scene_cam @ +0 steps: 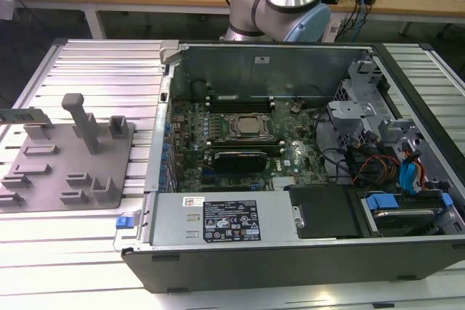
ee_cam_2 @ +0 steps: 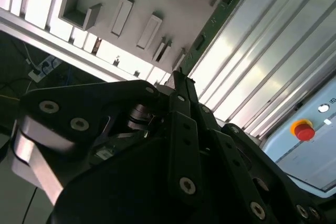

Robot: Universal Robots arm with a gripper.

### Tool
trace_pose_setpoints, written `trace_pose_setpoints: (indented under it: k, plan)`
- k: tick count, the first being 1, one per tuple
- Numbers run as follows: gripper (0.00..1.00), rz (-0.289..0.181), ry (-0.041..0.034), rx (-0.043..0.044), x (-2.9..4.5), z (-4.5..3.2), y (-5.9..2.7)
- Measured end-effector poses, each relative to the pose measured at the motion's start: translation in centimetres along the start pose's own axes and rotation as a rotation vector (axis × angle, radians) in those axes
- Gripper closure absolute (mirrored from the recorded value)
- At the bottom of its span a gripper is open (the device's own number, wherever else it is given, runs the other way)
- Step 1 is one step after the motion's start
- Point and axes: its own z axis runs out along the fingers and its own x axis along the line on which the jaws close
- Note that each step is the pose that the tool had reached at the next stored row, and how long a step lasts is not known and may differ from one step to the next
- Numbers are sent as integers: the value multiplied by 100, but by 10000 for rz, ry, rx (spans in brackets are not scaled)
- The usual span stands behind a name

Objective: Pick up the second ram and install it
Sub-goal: 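Pick up the second ram and move it above second insertion slot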

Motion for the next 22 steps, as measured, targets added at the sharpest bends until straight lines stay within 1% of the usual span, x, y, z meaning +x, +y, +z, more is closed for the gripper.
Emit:
trace_pose_setpoints:
  k: [3,4,5,9,10,15,16,17,22]
  plan:
    - [91,0,-1,1,-2,-78,3]
    - [91,0,0,0,-3,-138,6]
    - [91,0,0,1,-3,-170,7]
    - [91,0,0,0,-5,-260,11]
    - [91,0,-1,1,-6,-295,13]
    - [91,0,0,0,-8,-404,17]
    - [91,0,-1,1,-8,-430,18]
    - [91,0,0,0,-9,-474,20]
    - [91,0,-1,1,-12,-611,26]
